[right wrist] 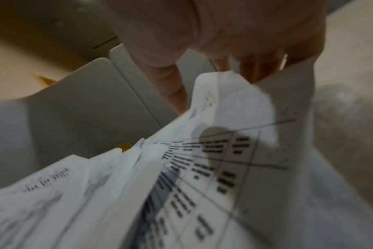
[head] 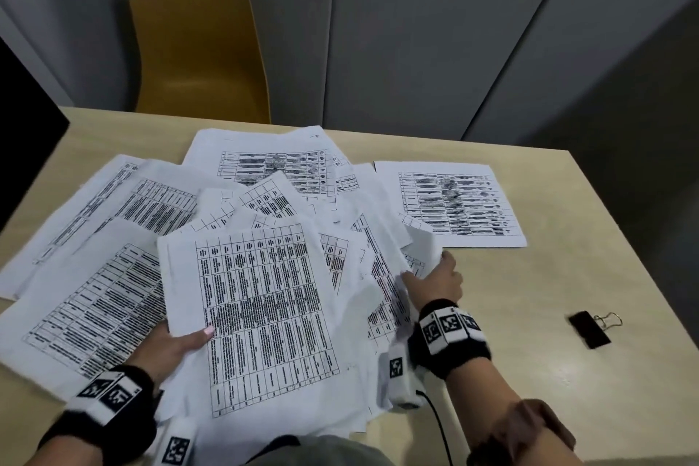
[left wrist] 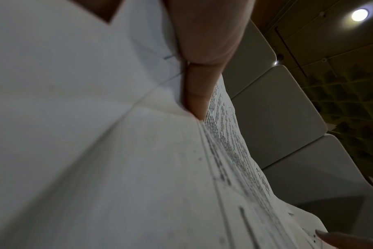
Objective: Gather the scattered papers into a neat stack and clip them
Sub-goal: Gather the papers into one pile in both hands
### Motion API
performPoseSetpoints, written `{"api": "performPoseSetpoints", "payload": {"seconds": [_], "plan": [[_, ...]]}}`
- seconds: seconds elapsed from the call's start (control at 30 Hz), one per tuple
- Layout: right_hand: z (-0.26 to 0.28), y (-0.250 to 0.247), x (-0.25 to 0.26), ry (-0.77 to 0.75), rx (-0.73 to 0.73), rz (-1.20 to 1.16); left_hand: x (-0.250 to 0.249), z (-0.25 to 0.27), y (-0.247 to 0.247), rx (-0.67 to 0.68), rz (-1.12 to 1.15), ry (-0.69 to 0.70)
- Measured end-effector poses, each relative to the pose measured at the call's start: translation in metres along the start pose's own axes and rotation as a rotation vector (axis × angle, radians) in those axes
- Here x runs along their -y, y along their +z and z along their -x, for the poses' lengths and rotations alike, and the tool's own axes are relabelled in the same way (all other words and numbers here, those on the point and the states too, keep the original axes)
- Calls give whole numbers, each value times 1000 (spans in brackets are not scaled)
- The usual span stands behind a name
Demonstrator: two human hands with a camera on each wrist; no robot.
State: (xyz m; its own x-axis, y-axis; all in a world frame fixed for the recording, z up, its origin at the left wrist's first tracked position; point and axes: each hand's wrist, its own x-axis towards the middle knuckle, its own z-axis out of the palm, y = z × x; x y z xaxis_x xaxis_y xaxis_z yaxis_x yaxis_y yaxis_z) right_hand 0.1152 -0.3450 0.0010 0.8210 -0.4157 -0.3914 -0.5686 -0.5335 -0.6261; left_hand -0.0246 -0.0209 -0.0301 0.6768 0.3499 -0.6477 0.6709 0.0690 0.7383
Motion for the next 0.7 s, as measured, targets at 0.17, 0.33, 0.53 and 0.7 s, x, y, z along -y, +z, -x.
{"api": "performPoseSetpoints", "payload": {"seconds": [0.17, 0.33, 0.53, 0.7], "plan": [[-11, 6, 19, -185, -137, 254, -1, 2, 1, -5, -13, -5], [-39, 15, 35, -137, -48, 403, -1, 2, 4, -33, -27, -3], [-56, 28, 35, -89, -59, 532, -4, 1, 5, -51, -47, 0], [-42, 20, 24, -97, -50, 396, -6, 2, 5, -37, -25, 0]]}}
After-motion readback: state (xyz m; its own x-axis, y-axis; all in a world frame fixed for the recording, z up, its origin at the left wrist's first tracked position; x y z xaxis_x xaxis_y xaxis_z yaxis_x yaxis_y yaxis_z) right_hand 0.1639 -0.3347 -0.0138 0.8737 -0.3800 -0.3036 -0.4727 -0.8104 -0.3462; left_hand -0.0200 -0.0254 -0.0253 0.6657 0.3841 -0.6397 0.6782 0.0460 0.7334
